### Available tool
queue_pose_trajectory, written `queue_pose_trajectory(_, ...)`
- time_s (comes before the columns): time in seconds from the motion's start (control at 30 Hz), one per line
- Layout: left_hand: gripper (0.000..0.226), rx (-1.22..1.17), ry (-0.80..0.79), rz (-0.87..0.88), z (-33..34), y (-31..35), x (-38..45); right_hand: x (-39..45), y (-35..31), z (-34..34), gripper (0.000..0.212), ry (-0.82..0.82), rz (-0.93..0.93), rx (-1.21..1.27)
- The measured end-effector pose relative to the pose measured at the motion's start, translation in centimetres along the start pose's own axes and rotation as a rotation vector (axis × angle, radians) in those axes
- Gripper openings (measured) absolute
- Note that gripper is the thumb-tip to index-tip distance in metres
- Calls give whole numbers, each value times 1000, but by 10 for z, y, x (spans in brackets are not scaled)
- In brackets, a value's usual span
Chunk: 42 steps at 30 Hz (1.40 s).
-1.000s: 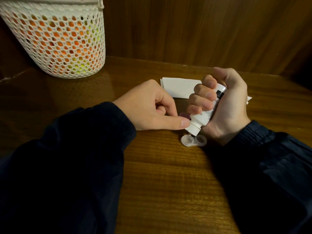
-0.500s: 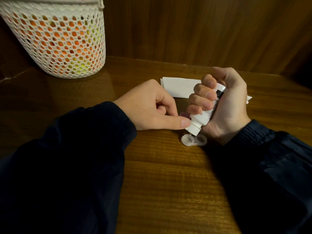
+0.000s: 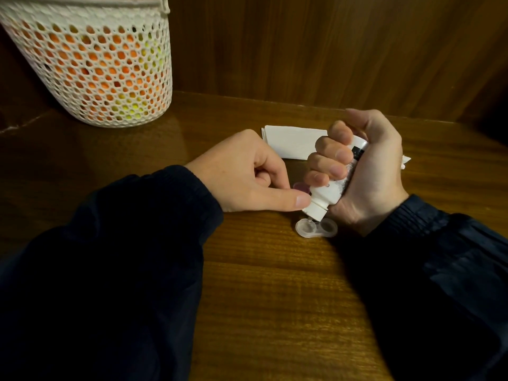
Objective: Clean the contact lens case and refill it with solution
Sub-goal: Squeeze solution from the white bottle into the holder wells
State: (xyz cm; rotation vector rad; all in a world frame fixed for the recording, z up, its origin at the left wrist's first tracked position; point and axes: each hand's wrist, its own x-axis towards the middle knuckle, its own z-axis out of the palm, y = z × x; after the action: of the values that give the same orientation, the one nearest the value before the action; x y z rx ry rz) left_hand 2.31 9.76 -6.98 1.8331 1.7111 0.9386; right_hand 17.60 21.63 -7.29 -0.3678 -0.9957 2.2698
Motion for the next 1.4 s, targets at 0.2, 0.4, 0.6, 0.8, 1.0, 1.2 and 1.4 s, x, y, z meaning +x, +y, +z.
queue_pose_trajectory(0.2, 24, 0, 1, 2, 0, 0, 0, 1, 0, 0, 44, 7, 0, -8)
queue_pose_trajectory(0.4, 23, 12, -1, -3, 0, 0, 1, 2, 1, -4, 42, 1, 25, 25)
queue_pose_trajectory(0.6, 24, -6, 32, 7, 2, 0, 1, 2, -3, -8, 40, 2, 34, 86)
queue_pose_trajectory(0.8, 25, 0, 120, 77, 21, 7, 2, -2, -28, -14, 42, 61, -4, 54)
queue_pose_trajectory(1.0, 26, 2, 114, 94, 29, 10, 3, -6, -29, -18, 43, 50, 37, 44)
queue_pose_trajectory(1.2, 26, 15, 96, 110, 25, 11, 1, -4, -25, -18, 43, 41, 31, 45)
queue_pose_trajectory(1.4, 18, 24, 74, 114, 22, 11, 0, -4, -25, -18, 45, 40, 20, 39)
